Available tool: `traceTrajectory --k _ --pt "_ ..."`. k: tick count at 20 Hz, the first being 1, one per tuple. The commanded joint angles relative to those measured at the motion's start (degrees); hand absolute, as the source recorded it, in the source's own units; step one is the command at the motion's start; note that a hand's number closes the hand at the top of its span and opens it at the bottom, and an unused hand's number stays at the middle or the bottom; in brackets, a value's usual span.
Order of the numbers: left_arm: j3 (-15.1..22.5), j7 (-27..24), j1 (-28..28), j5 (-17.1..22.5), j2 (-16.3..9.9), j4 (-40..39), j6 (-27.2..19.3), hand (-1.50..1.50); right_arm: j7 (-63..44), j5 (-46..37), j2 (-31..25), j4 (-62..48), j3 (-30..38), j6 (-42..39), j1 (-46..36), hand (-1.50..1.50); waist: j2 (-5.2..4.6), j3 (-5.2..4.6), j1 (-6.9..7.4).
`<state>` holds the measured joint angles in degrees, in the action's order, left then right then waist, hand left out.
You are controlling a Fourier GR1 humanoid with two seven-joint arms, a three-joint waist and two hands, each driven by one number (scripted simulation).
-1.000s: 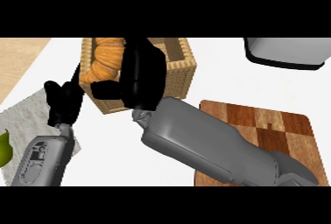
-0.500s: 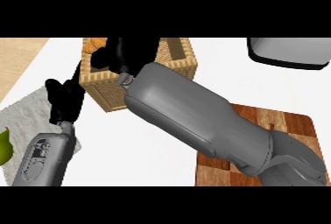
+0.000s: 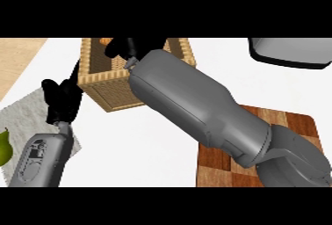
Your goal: Pick the croissant from the cutting board and place it in the basket
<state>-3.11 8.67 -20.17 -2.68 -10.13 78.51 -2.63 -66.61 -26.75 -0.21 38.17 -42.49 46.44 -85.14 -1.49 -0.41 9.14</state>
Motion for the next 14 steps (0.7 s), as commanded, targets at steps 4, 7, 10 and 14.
traceTrajectory --k 4,7,10,14 --pt "-0.91 0.46 -1.19 0.07 0.14 -0.60 -0.96 0.00 -1.90 5.82 0.20 -3.17 -2.14 5.06 1.56 1.50 -0.28 0.14 -1.42" --pt "-0.88 0.60 1.11 1.00 -0.16 1.45 0.21 0.00 -2.18 8.74 0.20 -3.43 -2.22 5.64 1.11 1.50 0.05 0.17 -1.17" --pt "-0.61 0.84 1.38 0.21 -0.04 1.68 -0.49 0.00 2.65 11.59 0.21 -3.51 -2.18 8.70 3.75 1.50 -0.16 0.22 -1.78" --pt "-1.07 0.73 1.52 -0.12 -0.67 1.04 -0.65 0.00 4.90 3.64 0.21 -11.36 -14.72 -10.86 -1.33 1.50 0.53 -0.30 -2.33"
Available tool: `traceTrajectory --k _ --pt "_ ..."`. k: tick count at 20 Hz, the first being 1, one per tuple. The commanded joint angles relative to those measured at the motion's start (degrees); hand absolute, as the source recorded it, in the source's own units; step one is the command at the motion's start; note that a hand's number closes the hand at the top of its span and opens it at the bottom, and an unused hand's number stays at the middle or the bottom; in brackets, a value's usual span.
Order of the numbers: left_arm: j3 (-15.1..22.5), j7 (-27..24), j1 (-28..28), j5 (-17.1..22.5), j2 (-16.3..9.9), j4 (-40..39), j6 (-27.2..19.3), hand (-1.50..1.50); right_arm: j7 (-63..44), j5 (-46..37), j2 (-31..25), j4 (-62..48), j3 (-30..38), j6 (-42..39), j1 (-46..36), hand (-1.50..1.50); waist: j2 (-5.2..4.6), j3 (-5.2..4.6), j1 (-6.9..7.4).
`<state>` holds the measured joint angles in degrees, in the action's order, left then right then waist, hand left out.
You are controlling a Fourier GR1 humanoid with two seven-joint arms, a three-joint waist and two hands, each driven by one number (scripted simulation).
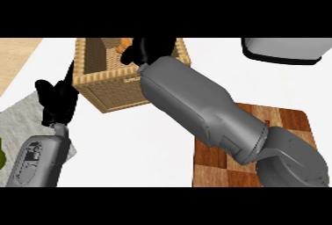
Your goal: Pick the croissant from the cutting board and place it in the basket
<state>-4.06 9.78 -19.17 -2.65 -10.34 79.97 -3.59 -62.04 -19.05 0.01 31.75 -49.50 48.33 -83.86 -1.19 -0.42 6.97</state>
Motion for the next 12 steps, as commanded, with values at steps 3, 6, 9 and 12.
traceTrajectory --k 3,6,9,12 --pt "0.34 -0.96 0.86 -0.40 0.42 -0.40 -0.15 0.00 1.48 -5.70 -0.01 -6.02 -11.23 -16.24 -4.58 1.50 0.07 0.00 -0.58" --pt "-1.16 -1.40 1.54 1.13 -1.41 0.16 1.70 0.00 2.54 -5.58 -0.01 -7.92 -12.15 -21.18 -8.06 1.50 0.00 0.06 -0.30" --pt "-1.29 0.37 1.82 1.36 -1.51 1.89 1.48 0.00 3.27 -6.68 -0.01 -7.54 -14.68 -20.28 -5.51 1.50 0.14 0.19 -0.97" --pt "-1.57 -0.84 -1.56 0.72 -0.52 -1.26 0.09 0.00 1.95 -5.31 -0.01 -6.57 -14.11 -22.21 -7.94 1.50 -0.24 0.15 -1.28"
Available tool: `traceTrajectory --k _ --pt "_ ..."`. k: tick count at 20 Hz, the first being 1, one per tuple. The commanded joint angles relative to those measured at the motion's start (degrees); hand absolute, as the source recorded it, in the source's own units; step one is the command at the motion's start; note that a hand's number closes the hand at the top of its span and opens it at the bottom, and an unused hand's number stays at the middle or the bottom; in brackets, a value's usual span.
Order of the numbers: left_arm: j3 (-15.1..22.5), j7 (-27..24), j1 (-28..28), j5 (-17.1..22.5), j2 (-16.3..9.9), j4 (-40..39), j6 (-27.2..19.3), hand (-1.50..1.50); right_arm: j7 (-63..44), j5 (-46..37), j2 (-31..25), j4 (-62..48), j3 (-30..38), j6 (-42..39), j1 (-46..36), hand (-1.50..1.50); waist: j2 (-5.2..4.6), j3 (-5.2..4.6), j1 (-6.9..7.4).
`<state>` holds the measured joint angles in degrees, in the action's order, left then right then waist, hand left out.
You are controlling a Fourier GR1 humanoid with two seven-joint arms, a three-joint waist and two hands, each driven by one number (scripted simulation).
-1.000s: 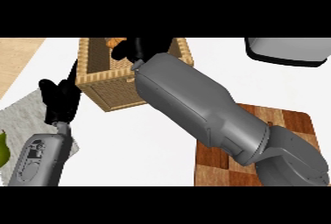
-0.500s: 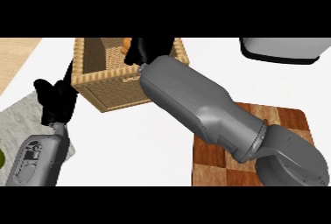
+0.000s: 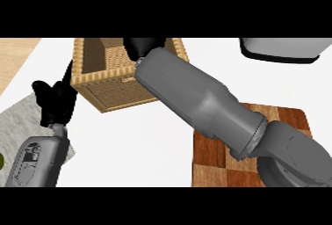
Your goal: Pick the croissant from the cutting board and place it in the basket
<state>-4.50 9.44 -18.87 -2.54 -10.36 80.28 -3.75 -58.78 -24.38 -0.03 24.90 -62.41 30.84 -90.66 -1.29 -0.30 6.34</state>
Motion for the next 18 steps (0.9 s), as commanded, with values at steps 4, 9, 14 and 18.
traceTrajectory --k 4,9,14,18 --pt "0.10 1.35 1.71 0.63 -0.37 2.44 0.89 0.00 -2.12 2.91 0.03 -0.40 0.57 -9.67 -2.66 1.50 0.25 0.08 0.09" --pt "0.90 -0.94 3.41 -0.61 0.77 2.54 -0.30 0.00 -0.04 7.76 0.03 -2.03 2.84 -16.16 0.06 1.50 -0.09 0.06 0.12" --pt "-1.03 -0.01 0.88 0.95 -1.17 1.37 1.28 0.00 4.28 9.19 0.01 -5.51 4.21 -17.16 -0.88 1.50 -0.48 0.07 -0.27" --pt "0.96 1.29 1.83 -0.26 0.57 4.10 -0.04 0.00 3.76 8.28 0.00 -5.41 2.55 -14.42 2.17 1.50 -0.43 0.11 0.53"
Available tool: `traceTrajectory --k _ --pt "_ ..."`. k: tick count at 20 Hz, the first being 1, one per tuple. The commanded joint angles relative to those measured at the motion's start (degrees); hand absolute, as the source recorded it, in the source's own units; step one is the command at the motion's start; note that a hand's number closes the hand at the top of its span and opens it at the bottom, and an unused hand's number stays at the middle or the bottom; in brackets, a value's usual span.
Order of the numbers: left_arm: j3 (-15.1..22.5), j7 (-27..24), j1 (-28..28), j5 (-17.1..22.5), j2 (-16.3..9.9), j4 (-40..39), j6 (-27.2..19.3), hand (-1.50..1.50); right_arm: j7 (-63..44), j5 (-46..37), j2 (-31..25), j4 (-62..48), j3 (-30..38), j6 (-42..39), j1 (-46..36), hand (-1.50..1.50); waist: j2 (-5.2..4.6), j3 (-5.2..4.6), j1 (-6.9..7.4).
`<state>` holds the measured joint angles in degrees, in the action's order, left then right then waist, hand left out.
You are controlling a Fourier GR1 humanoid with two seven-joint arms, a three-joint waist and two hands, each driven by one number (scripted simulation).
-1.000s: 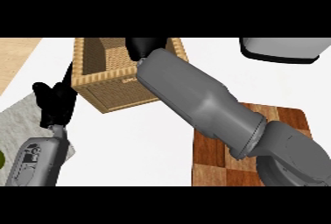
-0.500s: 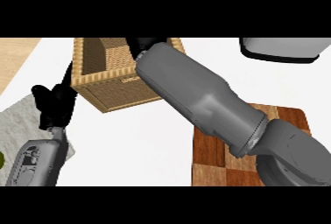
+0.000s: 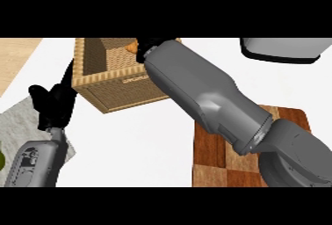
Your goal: Pick the croissant from the cutting board and place it in the basket
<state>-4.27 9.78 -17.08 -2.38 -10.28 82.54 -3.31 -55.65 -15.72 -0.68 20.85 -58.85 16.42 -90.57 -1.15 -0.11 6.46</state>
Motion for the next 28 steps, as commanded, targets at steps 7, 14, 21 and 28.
traceTrajectory --k 7,14,21,28 --pt "0.82 -0.91 1.74 -0.92 1.69 0.31 -1.30 0.00 -0.13 -0.77 0.62 -1.14 -2.31 -1.49 2.94 1.50 -0.47 -0.10 -0.26" --pt "0.49 -0.28 0.30 -0.30 0.56 0.58 0.06 0.00 -0.13 -1.17 0.60 -1.27 -3.92 -1.85 5.68 1.50 -0.76 -0.12 0.39" --pt "-0.28 -0.66 2.76 0.41 -0.04 1.23 0.83 0.00 1.17 0.59 0.58 -1.41 -2.59 -3.71 6.85 1.50 -0.47 -0.08 0.02" --pt "0.35 1.21 0.50 0.18 -0.08 2.19 0.97 0.00 2.70 2.22 0.57 -3.39 -0.74 -5.06 5.75 1.50 -0.55 -0.04 0.01"
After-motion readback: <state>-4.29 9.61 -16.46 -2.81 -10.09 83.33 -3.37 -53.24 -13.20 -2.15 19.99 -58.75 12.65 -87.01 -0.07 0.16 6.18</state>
